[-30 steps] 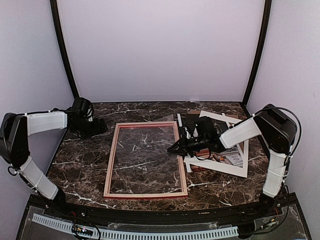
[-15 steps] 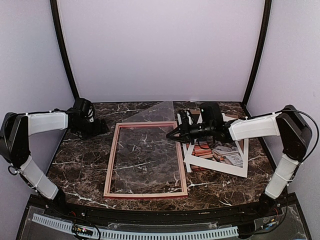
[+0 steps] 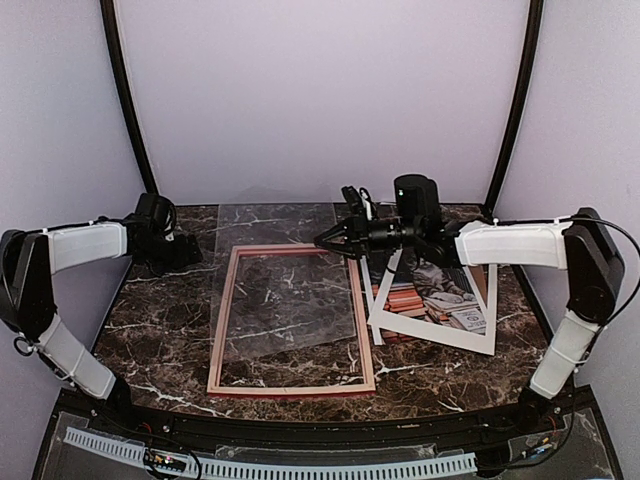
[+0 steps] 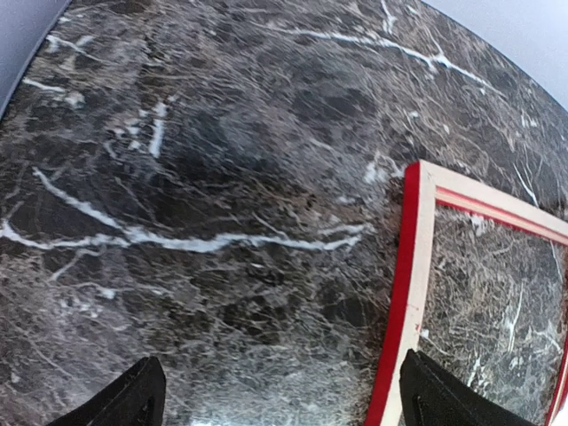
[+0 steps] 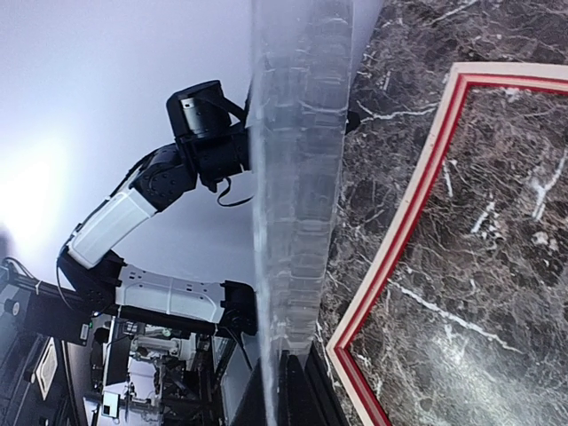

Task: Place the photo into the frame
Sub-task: Place the glass panel at the frame body.

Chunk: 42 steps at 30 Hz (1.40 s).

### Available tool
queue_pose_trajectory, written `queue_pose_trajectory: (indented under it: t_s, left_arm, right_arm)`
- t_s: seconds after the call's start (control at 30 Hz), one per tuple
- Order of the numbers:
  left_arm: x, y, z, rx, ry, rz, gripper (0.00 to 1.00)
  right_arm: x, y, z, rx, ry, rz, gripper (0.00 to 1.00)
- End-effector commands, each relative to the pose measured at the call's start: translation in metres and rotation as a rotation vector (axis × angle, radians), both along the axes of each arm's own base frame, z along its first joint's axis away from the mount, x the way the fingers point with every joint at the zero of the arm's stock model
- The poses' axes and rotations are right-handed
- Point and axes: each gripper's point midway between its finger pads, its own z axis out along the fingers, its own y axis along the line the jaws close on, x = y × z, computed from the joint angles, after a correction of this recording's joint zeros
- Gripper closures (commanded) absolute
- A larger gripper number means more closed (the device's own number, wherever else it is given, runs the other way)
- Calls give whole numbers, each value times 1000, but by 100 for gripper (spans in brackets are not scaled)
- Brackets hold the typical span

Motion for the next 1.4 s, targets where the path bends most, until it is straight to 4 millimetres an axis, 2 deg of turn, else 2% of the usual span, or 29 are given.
queue_pose_trajectory:
  t_s: [0.0, 0.1, 0.23, 0.4, 0.5, 0.73, 1.07, 1.37]
  left_arm:
    - [-5, 34, 29, 72, -61, 86, 5]
    - [-8, 41, 38, 83, -88, 113, 5]
    - [-10, 41, 42, 79, -105, 109, 5]
    - [-9, 28, 41, 25, -125, 61, 6]
    - [-9, 20, 35, -3, -111, 34, 6]
    - [-10, 4, 21, -12, -72, -10, 6]
    - [-8, -7, 19, -17, -69, -31, 6]
    - [-8, -11, 17, -17, -62, -41, 6]
  right_arm:
    - [3, 16, 25, 98, -40, 32, 100]
    - [11, 20, -4, 58, -3, 12, 100]
    - [20, 21, -52, 7, 58, -10, 100]
    - [27, 12, -106, -57, 120, -47, 100]
    - [27, 1, -126, -81, 146, -68, 100]
    - [23, -14, -138, -136, 146, -83, 100]
    - [19, -27, -148, -205, 141, -111, 100]
    - [18, -30, -153, -227, 139, -114, 100]
